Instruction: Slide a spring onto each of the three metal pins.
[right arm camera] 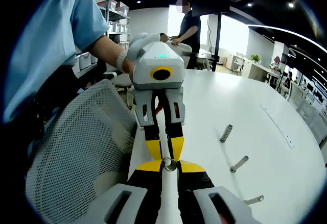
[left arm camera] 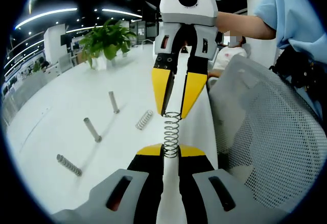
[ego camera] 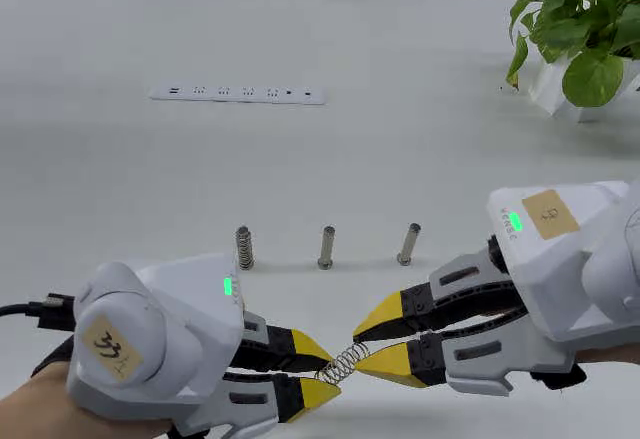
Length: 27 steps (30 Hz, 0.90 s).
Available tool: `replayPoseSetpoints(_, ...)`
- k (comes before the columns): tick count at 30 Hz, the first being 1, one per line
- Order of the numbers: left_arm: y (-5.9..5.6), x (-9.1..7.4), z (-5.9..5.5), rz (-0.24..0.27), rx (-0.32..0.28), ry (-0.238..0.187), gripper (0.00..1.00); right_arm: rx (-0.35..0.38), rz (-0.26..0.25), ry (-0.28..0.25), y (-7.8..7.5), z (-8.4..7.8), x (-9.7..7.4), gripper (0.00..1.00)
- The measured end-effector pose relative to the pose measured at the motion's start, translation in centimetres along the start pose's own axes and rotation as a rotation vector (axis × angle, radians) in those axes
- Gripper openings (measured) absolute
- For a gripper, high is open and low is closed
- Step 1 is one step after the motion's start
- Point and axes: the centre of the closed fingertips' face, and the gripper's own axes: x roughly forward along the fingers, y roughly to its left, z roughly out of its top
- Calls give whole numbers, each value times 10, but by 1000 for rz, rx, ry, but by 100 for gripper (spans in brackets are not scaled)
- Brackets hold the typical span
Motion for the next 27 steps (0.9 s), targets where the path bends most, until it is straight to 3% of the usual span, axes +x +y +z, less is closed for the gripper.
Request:
replayPoseSetpoints(13, -3, 1, 1, -3, 9, -3, 6, -16, 4, 21, 1, -1, -1, 7)
replayPoseSetpoints(15, -3, 1, 1, -4, 10, -6, 6, -9, 4, 35, 1, -3, -1, 8)
replayPoseSetpoints(18, -4, 2, 2, -9, 15, -6, 6, -14, 15, 67, 0, -5, -1, 22)
replayPoseSetpoints(27, -6, 5, 6, -16, 30, -6, 6, -76, 82, 159, 1, -10, 3, 18)
